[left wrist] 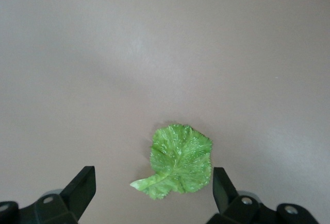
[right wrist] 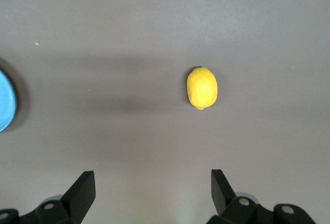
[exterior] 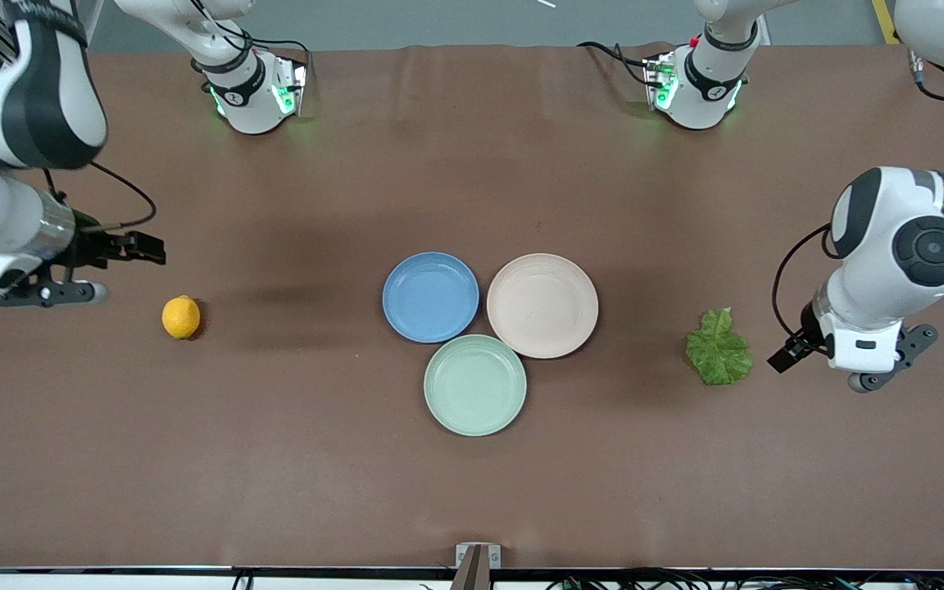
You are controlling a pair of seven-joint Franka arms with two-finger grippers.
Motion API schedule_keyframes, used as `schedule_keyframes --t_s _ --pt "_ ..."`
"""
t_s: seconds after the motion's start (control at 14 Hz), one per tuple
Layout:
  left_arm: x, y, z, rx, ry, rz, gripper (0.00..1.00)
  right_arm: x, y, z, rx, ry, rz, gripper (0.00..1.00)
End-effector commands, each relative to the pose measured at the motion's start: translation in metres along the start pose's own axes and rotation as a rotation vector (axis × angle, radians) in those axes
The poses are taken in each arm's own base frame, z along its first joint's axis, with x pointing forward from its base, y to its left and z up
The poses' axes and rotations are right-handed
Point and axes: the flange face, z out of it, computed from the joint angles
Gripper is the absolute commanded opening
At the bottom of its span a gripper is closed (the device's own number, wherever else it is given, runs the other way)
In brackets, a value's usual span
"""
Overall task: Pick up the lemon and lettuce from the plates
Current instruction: 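Open the right gripper off the lemon while the left gripper releases the lettuce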
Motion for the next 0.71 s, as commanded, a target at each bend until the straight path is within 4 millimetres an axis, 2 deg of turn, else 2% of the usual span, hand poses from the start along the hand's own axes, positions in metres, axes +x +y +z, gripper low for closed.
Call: schedule_keyframes --t_s 0.0,0.21,0.43,0.64 --pt "0.010 -0.006 -0.039 0.021 0.008 0.088 1.00 0.001 -0.011 -0.051 -0.001 0.037 0.026 0.99" --pt "0.007 -0.013 -0.086 0.037 0.015 0.188 1.00 0.000 -0.013 -0.082 0.000 0.103 0.034 1.00" --pt "-0.002 -0.029 -0.134 0.002 -0.017 0.233 1.00 0.000 -0.011 -0.097 -0.005 0.134 0.035 1.00" --pt "-0.014 -0.043 -0.168 -0.009 -0.015 0.292 1.00 -0.002 -0.013 -0.114 -0.006 0.169 0.026 1.00"
